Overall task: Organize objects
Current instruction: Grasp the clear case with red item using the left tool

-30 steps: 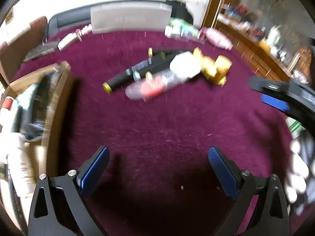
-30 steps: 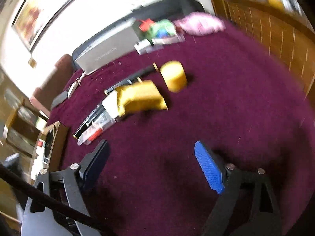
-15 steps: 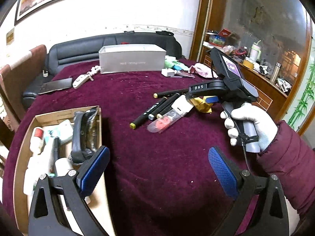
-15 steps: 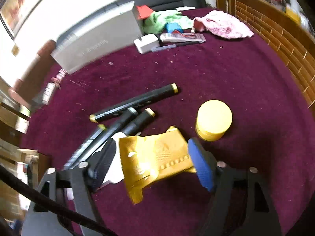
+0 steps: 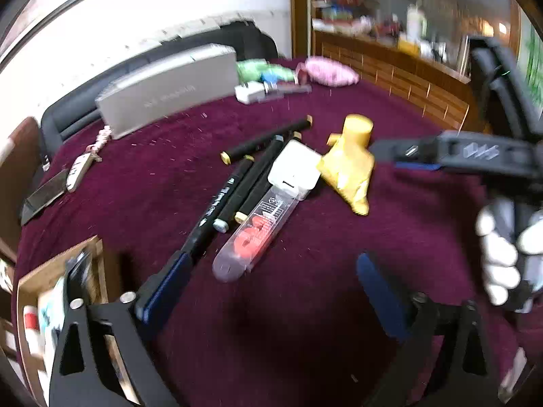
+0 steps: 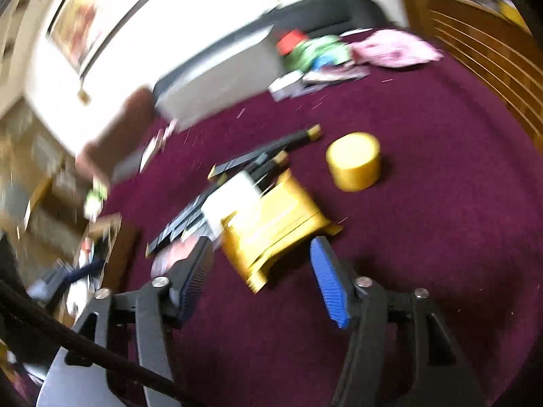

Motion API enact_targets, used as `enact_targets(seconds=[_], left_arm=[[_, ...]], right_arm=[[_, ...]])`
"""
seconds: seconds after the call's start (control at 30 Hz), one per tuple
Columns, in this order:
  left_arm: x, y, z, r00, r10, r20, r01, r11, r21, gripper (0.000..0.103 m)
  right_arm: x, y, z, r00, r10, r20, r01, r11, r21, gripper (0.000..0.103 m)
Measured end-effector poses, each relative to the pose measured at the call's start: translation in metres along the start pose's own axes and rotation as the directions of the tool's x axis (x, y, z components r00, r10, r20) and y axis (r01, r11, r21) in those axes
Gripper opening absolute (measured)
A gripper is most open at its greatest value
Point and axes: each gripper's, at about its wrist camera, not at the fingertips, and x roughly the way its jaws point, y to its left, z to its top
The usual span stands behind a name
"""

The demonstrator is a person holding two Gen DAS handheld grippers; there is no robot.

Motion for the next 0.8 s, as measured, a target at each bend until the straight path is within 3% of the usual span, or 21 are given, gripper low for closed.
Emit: enact_targets(seconds=[0.03, 0.1, 0.27, 0.33, 0.47, 0.6, 0.67, 0.73, 0.8], left_arm=[[0.010, -0.001, 0.003, 1.000, 0.009, -0.023, -0.009, 1.000, 0.016, 0.071], [0.034, 0.000, 0.010, 0.996, 0.015, -0.084, -0.013, 1.000, 0.026, 0.053], [0.058, -0.006, 0.018, 0.996, 0.034, -0.079, -0.033, 0.999, 0.015, 0.048], [0.054, -0.008, 0.017, 0.996, -0.019, -0.093, 0.019, 1.000, -0.004, 0.023], [0.031, -0.013, 0.000, 0.987, -0.090, -0.130, 0.089, 0.996, -0.013, 0.023], [0.017, -0.016, -0.014, 0.987, -0.083, -0.141, 0.079, 0.996, -0.033, 0.024], [0.020, -0.022, -0.010, 0.990, -0.058, -0.131, 0.056, 0.998, -0.019, 0.031], [0.026, -0.030, -0.004, 0.994, 0.003, -0.107, -0.003, 1.000, -0.001, 0.059], [0.028, -0.035, -0.006, 0.995, 0.074, -0.060, -0.074, 0.997, 0.011, 0.066]], right_arm=[[0.002, -0.008, 0.001, 1.000, 0.005, -0.004, -0.005, 1.000, 0.026, 0.061], [0.003, -0.020, 0.000, 1.000, 0.000, -0.021, 0.001, 0.997, 0.074, 0.061], [-0.001, -0.022, 0.004, 1.000, 0.021, 0.000, -0.021, 0.996, 0.092, 0.061], [-0.002, -0.021, 0.004, 1.000, 0.015, 0.005, -0.016, 0.996, 0.092, 0.061], [0.003, -0.026, 0.008, 1.000, 0.022, -0.007, -0.021, 0.991, 0.129, 0.061], [0.009, -0.028, 0.007, 0.999, 0.036, -0.018, -0.033, 0.988, 0.148, 0.061], [0.009, -0.029, 0.006, 0.999, 0.044, -0.022, -0.040, 0.987, 0.155, 0.062], [0.010, -0.031, 0.005, 0.999, 0.044, -0.022, -0.040, 0.986, 0.160, 0.061], [0.011, -0.033, 0.006, 0.998, 0.056, -0.024, -0.051, 0.984, 0.168, 0.062]])
